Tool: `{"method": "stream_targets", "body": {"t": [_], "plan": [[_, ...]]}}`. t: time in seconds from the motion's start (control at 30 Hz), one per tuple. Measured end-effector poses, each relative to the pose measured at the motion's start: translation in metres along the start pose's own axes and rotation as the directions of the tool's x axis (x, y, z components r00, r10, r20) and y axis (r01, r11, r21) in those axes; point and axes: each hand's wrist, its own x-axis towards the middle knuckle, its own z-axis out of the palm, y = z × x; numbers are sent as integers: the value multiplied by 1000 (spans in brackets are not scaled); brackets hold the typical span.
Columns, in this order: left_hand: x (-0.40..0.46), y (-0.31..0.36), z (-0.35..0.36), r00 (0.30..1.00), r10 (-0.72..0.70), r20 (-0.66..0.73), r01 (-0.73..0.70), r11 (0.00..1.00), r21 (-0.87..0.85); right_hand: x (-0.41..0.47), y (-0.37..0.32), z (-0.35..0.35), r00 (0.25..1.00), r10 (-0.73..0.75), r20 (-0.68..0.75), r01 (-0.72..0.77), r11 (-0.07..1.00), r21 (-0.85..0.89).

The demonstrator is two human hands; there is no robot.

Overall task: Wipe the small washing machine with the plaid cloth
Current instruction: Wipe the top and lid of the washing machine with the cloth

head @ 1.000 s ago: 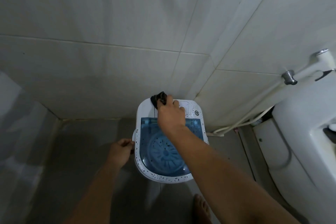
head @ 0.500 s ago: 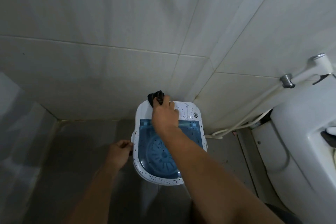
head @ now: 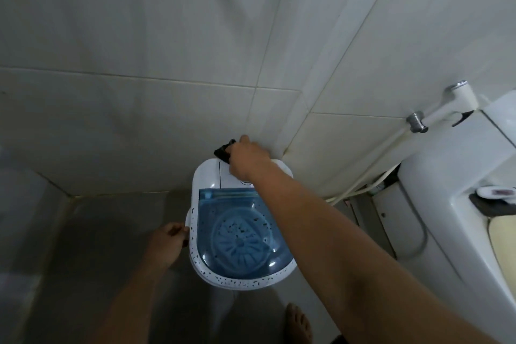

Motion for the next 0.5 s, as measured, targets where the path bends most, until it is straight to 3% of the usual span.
{"method": "stream_targets", "body": {"t": [0.1,0.2,0.33,0.5], "plan": [[2,-3,-1,1000,3,-14,-3,1000,18,6,41,-1,996,72,58,-76,995,63],[7,-6,-2,1000,3,-19,-3,1000,15,-26,75,30,982,143,-122,-114,969,220],[-3,0,1,1000,11,-25,-11,1000,-11,-96,85,93,924,-9,-382,31,998,50],[-7,3,3,1000,14,-27,-14,1000,-2,-91,98,85,878,-66,-473,80,997,9]]}}
